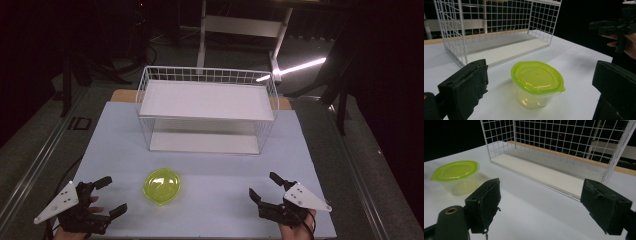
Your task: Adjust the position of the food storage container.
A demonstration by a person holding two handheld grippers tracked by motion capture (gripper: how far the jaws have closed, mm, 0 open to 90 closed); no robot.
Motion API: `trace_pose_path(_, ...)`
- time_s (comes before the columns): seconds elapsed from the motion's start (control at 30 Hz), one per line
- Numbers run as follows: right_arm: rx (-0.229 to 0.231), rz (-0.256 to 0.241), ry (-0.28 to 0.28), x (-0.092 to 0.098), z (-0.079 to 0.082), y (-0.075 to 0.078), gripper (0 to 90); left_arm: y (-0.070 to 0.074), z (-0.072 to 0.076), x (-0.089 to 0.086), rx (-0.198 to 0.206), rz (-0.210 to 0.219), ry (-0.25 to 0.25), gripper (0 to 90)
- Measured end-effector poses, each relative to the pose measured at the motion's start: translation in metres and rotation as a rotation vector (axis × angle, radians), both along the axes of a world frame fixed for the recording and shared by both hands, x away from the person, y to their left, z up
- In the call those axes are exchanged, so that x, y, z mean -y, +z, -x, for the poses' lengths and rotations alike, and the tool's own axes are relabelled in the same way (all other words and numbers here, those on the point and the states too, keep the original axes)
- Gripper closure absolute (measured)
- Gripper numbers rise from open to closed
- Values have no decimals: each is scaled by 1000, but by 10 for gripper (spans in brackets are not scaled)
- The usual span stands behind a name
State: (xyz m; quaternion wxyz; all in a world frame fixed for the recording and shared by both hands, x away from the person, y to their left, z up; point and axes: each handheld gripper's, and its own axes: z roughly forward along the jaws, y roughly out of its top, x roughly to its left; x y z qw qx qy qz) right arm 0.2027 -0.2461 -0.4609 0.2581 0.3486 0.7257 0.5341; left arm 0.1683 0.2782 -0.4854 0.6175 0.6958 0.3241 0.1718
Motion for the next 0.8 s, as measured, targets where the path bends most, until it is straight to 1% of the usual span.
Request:
trace_pose_path(0.1,4,6,-13,0,2,1,161,3,1,0,-5,18,-9,11)
trace_pose_path(0.17,1,2,-14,1,3,1,161,6,2,1,7,12,3,11)
trace_pose_path(0.2,1,4,-17,1,4,2,161,7,1,1,5,13,9,11)
trace_pose_path(0.23,1,2,-15,1,4,2,161,9,1,1,-12,22,16,11)
trace_pose_path(0.27,-1,-4,-13,1,5,2,161,11,1,1,-20,43,15,11)
trace_pose_path(0.33,6,-2,-18,1,6,4,161,16,1,2,-30,34,39,11)
trace_pose_path(0.37,7,-7,-15,1,6,4,161,19,2,3,-31,21,44,12)
trace_pose_path(0.4,10,-8,-16,1,7,5,161,20,1,3,-37,14,31,12)
trace_pose_path(0.43,11,-11,-18,1,7,5,161,21,0,5,-58,-7,31,12)
trace_pose_path(0.47,11,-14,-17,1,8,6,161,21,-1,7,-68,-32,28,12)
trace_pose_path(0.5,11,-14,-17,1,8,6,161,21,-1,7,-68,-32,28,12)
trace_pose_path(0.53,13,-14,-17,1,8,6,161,19,0,10,-83,-89,18,12)
trace_pose_path(0.57,13,-17,-19,2,8,6,161,17,1,13,-96,-104,21,60)
trace_pose_path(0.6,12,-19,-18,2,8,6,161,15,1,15,-138,-103,-6,69)
trace_pose_path(0.67,11,-18,-18,2,8,6,161,12,2,19,-185,-128,-29,179)
trace_pose_path(0.7,11,-18,-18,1,8,6,161,10,3,23,-196,-154,-36,184)
trace_pose_path(0.77,8,-21,-16,1,8,6,161,7,5,28,-202,-177,-44,309)
trace_pose_path(0.8,7,-22,-15,1,8,6,161,6,5,30,-208,-197,-42,344)
